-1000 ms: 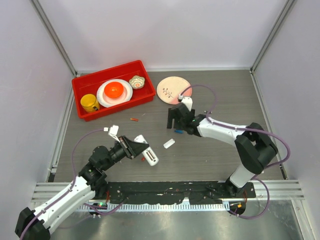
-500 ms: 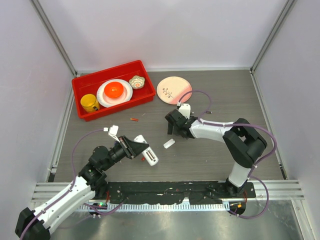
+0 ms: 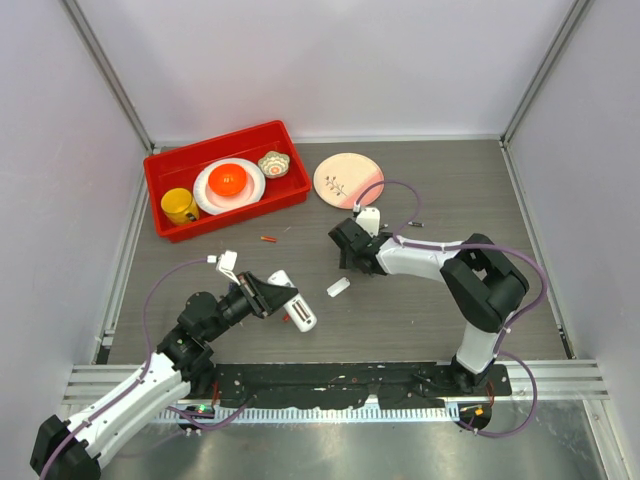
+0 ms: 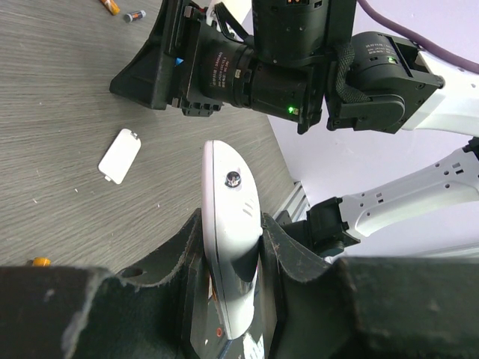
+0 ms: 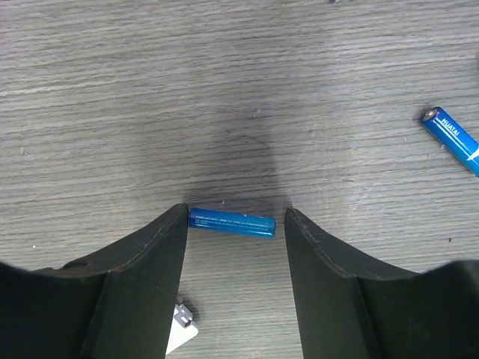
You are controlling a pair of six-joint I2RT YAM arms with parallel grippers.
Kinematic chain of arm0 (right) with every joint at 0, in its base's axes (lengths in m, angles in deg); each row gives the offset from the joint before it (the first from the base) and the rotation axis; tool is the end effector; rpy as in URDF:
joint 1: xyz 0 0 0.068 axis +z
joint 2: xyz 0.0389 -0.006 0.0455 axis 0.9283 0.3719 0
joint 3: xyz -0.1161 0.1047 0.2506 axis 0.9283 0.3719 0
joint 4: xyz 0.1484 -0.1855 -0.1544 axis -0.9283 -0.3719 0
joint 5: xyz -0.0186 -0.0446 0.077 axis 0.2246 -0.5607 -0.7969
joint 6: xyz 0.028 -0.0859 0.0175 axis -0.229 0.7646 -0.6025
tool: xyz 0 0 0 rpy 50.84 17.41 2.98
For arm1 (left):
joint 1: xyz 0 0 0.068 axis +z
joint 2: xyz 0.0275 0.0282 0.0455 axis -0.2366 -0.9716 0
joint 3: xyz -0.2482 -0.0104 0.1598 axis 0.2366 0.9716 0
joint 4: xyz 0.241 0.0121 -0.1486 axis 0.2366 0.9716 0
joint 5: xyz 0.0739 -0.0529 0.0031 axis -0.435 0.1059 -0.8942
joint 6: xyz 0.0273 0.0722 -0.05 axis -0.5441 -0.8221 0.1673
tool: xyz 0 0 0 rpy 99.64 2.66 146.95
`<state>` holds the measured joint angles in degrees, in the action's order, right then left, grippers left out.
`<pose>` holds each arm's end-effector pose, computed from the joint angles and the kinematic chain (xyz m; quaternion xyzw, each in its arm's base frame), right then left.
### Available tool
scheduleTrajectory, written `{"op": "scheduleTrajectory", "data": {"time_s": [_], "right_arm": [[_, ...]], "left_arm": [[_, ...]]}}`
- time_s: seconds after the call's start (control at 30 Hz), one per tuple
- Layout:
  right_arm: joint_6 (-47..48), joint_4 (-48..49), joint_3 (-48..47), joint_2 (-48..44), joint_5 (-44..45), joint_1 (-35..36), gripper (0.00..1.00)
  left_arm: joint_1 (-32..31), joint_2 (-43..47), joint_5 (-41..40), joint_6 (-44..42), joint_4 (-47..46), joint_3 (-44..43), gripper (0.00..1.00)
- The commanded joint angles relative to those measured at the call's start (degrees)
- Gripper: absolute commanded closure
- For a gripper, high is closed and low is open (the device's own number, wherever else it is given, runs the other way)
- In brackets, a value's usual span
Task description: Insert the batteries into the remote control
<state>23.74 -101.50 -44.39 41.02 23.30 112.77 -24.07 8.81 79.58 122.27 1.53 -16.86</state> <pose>0.3017 0.2440 0.1251 0.0308 0.9419 -0.0025 0.3345 0.1380 -0.1278 0.1945 -0.0697 0.7184 -0.5658 0.3987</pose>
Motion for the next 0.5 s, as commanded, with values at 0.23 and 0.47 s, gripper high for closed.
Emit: {"op": "scheduleTrajectory", "data": {"time_s": [0.23, 0.47], "right_arm": [[-1.1, 2.4, 0.2, 0.0, -2.1, 0.1, 0.66], [15.8, 7.1, -2.5, -6.1, -7.7, 0.1, 0.9]], "left_arm": [[0.1, 0.5, -0.4, 0.4, -2.5, -0.4, 1.0], [0.1, 1.1, -0.8, 0.5, -2.4, -0.7, 1.0]]}}
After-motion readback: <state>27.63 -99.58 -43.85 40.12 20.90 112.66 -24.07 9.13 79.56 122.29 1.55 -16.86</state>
